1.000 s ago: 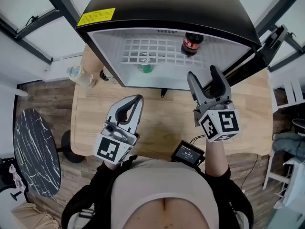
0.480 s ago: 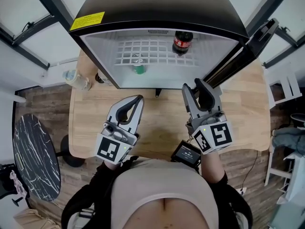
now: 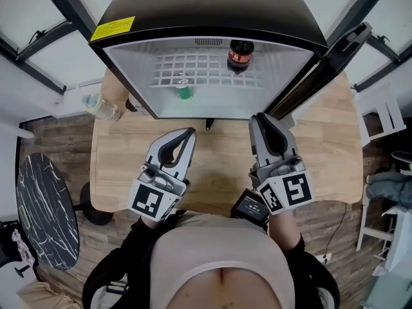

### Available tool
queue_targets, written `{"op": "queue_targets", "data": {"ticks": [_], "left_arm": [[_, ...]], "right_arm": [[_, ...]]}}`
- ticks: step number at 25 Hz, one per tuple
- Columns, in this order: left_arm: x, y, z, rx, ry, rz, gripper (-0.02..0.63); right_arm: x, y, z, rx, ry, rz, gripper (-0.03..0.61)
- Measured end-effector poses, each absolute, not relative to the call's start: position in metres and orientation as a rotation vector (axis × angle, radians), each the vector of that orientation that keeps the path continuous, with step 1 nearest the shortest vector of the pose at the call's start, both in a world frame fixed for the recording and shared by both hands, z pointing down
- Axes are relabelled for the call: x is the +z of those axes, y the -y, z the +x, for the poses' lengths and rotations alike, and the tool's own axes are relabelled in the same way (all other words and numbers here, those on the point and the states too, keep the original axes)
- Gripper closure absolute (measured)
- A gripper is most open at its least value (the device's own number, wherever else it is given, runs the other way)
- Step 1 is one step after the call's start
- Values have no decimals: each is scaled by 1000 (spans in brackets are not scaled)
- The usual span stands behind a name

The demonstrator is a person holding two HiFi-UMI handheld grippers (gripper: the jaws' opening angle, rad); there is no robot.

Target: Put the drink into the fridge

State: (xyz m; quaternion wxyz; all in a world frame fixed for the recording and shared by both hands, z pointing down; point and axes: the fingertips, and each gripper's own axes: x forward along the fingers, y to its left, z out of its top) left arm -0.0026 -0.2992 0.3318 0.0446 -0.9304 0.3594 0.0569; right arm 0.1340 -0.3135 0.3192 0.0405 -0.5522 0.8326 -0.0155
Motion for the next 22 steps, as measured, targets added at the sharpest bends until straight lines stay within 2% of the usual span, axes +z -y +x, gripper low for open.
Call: {"op": "queue_targets", "data": {"ticks": [22], "left_arm": [[340,259,17,187,-1188,-2805,609]], "right_arm": [[343,281,136,-71,-2652,-1559,538]]}}
